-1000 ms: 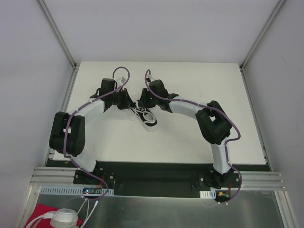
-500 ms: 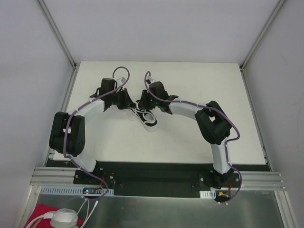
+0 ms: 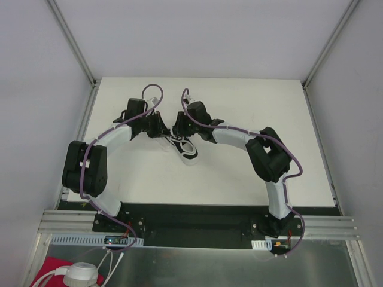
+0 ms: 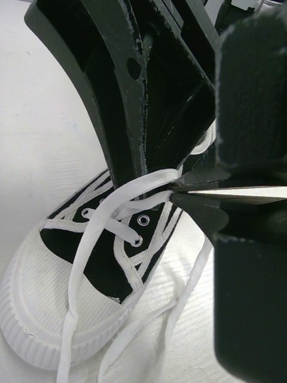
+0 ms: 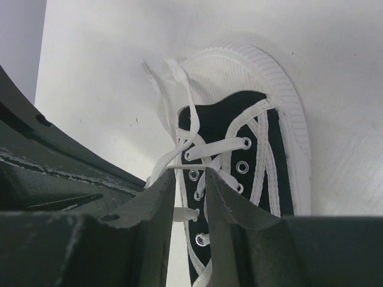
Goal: Tie the shoes
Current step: Cross the shoelace with the shoelace.
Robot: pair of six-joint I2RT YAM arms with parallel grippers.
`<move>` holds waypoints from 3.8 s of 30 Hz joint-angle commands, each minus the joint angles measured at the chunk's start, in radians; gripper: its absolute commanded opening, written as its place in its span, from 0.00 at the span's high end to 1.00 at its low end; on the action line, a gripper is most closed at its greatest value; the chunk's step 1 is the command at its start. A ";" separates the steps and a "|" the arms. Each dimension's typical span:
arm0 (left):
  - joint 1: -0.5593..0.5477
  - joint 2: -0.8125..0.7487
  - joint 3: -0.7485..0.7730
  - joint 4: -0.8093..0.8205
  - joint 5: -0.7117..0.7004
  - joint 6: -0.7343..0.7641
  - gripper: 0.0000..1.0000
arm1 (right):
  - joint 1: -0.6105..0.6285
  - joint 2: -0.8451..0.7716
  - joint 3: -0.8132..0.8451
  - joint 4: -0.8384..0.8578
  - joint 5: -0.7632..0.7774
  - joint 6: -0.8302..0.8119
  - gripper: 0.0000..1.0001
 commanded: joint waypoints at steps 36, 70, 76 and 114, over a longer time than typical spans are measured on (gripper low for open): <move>0.028 0.051 0.167 -0.103 0.026 0.069 1.00 | 0.004 -0.074 -0.043 0.062 0.046 0.067 0.65; 0.040 0.039 0.166 -0.131 0.046 0.084 1.00 | -0.008 -0.003 -0.008 0.199 -0.029 0.159 0.67; 0.044 0.041 0.161 -0.129 0.040 0.093 1.00 | -0.011 -0.049 -0.080 0.223 -0.021 0.163 0.67; 0.048 0.065 0.184 -0.194 0.107 0.097 1.00 | -0.033 -0.214 -0.215 0.188 -0.009 0.070 0.68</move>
